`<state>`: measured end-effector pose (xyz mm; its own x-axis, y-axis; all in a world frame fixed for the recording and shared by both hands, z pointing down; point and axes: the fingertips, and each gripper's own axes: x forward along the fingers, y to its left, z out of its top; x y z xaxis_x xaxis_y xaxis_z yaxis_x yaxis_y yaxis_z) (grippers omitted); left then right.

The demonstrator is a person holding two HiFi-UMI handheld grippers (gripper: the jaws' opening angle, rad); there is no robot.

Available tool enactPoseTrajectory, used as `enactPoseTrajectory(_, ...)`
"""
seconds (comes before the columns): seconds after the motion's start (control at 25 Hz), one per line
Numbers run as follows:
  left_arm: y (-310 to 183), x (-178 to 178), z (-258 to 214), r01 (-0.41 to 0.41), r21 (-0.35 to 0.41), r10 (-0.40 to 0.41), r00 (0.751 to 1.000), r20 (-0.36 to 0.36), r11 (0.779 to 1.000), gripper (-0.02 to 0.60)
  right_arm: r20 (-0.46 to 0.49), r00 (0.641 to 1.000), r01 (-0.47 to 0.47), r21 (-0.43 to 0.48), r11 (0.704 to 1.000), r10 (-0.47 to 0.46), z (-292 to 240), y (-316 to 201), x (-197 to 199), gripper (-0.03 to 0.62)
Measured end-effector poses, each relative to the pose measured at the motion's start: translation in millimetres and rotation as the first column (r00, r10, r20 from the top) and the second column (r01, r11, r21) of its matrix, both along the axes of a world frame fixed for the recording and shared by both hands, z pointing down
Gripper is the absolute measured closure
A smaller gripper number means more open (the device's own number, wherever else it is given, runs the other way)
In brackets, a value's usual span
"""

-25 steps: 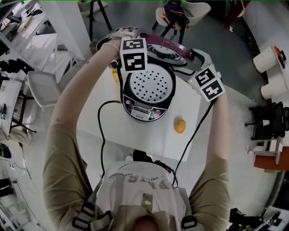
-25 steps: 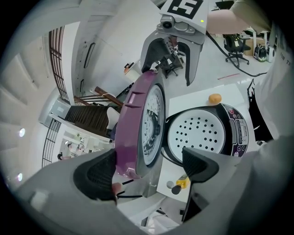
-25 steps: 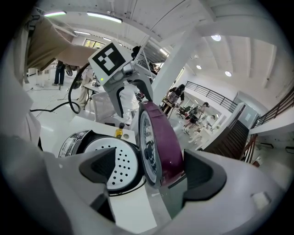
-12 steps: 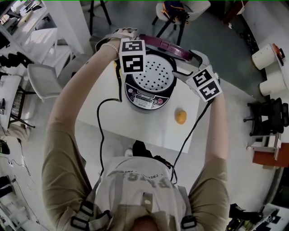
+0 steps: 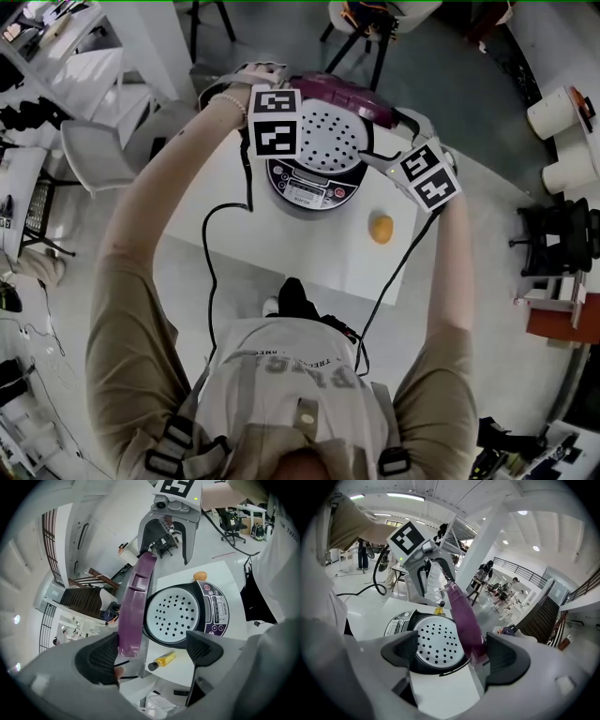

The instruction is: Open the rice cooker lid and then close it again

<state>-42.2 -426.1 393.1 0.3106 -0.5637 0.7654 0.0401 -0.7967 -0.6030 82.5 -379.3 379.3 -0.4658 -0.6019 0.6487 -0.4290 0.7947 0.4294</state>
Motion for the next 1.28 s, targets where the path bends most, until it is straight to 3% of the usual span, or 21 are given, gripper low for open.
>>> enactPoseTrajectory(1.28, 55.4, -15.5, 53.6, -0.017, -0.071, 0.021, 0.998, 0.058, 0.997, 0.114, -0.038, 0.999, 0.032, -0.105, 0.994, -0.036, 52.7, 46.1, -8.1, 0.149)
